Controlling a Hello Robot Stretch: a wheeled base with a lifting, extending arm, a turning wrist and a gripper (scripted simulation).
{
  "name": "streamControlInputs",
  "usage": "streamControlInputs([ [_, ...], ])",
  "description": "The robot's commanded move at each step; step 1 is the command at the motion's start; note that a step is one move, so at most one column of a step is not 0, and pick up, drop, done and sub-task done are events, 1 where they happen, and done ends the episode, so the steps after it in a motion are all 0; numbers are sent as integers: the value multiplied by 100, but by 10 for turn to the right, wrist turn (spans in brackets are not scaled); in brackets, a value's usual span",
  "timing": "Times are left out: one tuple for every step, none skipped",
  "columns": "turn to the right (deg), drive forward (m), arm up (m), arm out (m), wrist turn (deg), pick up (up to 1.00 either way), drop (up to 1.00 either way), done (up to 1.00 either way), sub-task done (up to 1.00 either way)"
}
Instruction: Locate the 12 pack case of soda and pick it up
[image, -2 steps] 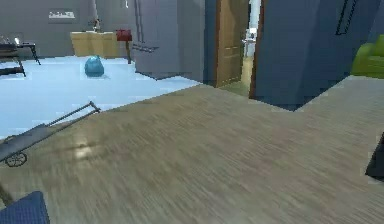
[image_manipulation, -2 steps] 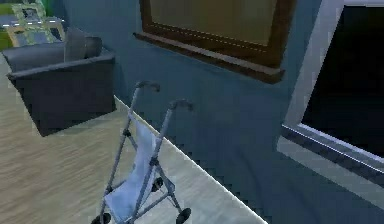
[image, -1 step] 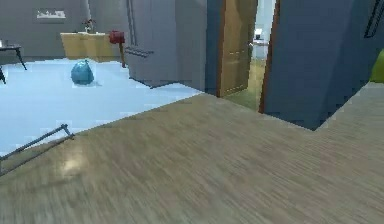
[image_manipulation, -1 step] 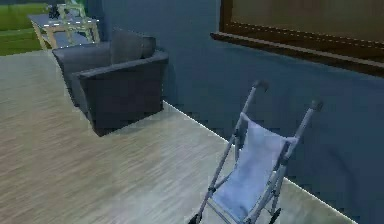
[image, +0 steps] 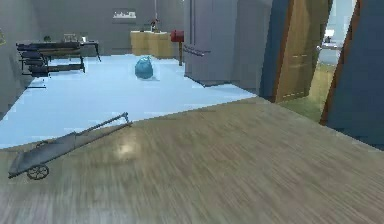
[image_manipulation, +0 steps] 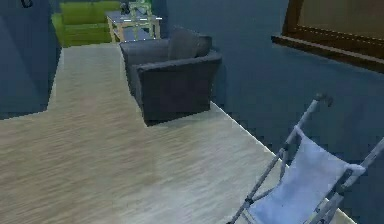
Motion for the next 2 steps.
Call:
streamControlInputs([
  [0,100,0,0,0,0,0,0,0],
  [0,100,0,0,0,0,0,0,0],
])
